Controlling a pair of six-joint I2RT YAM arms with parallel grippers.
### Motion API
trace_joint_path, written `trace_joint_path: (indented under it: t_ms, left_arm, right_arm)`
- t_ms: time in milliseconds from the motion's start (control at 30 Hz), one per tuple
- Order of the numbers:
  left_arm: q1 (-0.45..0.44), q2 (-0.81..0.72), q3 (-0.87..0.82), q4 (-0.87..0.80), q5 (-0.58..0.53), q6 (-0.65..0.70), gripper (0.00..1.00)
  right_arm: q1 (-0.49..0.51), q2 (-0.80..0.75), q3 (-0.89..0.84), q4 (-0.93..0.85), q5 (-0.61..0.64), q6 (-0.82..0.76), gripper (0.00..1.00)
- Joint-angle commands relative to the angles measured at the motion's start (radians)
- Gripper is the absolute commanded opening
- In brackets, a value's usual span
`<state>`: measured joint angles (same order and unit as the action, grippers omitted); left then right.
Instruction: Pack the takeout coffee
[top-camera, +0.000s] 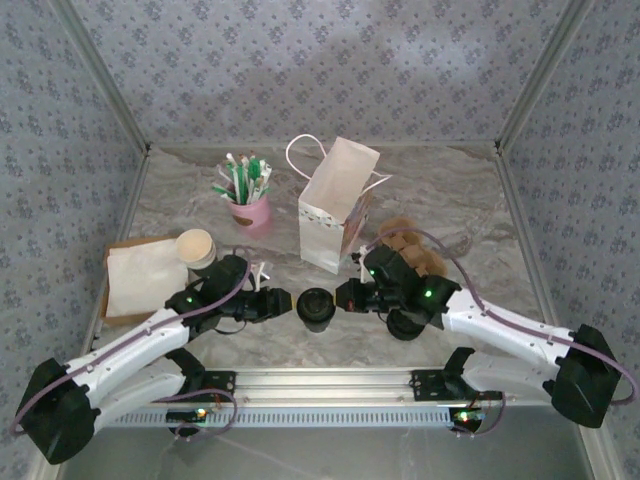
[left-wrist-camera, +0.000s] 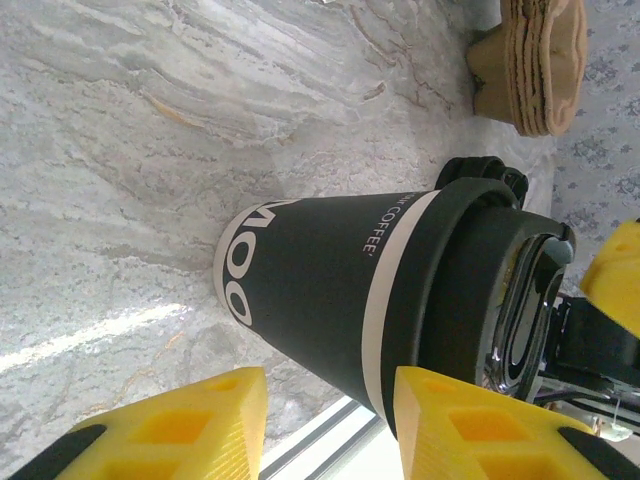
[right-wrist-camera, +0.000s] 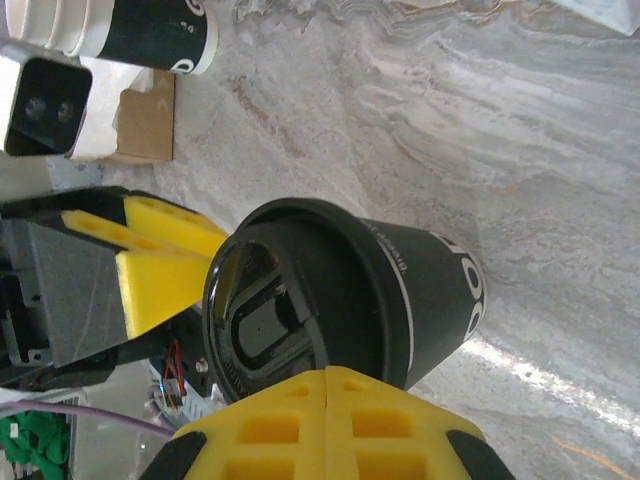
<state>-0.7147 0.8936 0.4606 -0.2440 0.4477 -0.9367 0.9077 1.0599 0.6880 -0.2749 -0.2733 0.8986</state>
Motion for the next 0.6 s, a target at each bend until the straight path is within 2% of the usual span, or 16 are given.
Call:
trace_joint_path:
  t_ms: [0, 200, 567]
  left_arm:
    - [-0.006, -0.015, 0.029, -0.022, -0.009, 0.005, 0.40]
    - [-0.005, -0.010, 0.030, -0.021, -0.010, 0.008, 0.42]
    - [-0.009, 0.025, 0.038, 0.001, -0.003, 0.012, 0.44]
  right_arm:
    - [0.031, -0.002, -0.002, -0.028, 0.013, 0.015, 0.00]
    - [0.066, 0.022, -0.004, -0.031, 0.037, 0.029, 0.00]
    - [0.068, -0.014, -0.014, -0.052, 0.061, 0.040, 0.00]
